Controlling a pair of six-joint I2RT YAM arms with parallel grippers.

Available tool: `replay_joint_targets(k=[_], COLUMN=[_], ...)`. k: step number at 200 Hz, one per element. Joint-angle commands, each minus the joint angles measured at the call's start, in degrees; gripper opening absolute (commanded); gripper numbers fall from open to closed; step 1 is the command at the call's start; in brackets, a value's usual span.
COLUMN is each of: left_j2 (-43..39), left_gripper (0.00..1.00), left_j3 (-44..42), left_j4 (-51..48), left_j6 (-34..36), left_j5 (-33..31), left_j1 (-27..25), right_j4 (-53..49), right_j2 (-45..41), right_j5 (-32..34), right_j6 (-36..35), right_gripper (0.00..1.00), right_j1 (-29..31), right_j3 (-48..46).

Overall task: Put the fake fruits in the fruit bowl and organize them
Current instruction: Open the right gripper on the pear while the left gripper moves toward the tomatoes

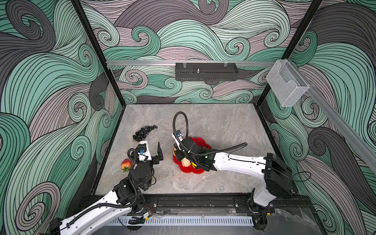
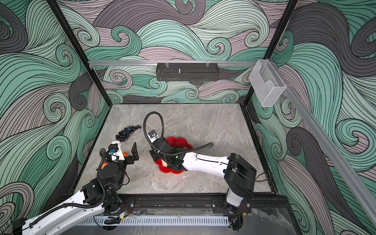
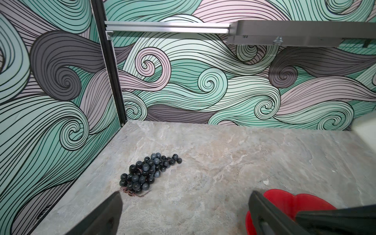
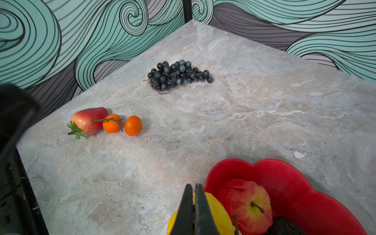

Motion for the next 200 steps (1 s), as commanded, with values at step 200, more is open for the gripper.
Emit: replay_joint_targets(k=[200], left_j2=[-0.49], left_gripper=[0.99], left_j3=[-0.4], left_j4=[-1.23], left_j6=[-1.5], left_j5=[-2.03], left_j1=[1.2], right_j4=[2.86], right_j2=[5.05], right_j5=[2.78], right_j6=[-2.03], right_gripper=[0.17], right_j1=[0.66], right_j3=[-2.32])
